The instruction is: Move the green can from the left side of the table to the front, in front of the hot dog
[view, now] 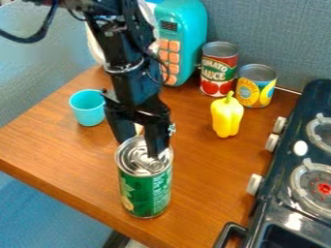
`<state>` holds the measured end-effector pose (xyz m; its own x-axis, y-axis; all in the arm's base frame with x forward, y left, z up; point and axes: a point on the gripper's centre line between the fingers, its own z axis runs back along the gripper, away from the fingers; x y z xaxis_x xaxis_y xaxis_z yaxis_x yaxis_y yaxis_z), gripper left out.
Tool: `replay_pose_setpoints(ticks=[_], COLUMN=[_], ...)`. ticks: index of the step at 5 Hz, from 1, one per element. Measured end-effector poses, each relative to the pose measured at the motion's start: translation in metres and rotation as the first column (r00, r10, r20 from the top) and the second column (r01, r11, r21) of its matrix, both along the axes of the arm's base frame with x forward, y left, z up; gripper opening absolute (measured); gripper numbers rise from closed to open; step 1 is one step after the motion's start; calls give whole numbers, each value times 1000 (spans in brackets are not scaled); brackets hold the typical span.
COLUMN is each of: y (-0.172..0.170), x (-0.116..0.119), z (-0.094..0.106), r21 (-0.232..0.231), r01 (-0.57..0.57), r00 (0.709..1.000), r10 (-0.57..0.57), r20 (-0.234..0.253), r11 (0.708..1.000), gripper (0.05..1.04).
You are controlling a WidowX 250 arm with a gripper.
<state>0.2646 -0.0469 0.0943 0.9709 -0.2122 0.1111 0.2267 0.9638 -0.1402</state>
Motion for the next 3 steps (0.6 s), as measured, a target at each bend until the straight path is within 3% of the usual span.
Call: replay_pose_setpoints(ticks=[1,2,3], y=[0,31,90], x=[2,19,20], z=[0,41,61], r21=[31,55,59], r01=[-92,-118,-191], r00=[995,992,981], r10=[90,115,188], r20=[42,53,50], r11=[995,992,980], gripper=[1001,1001,1001])
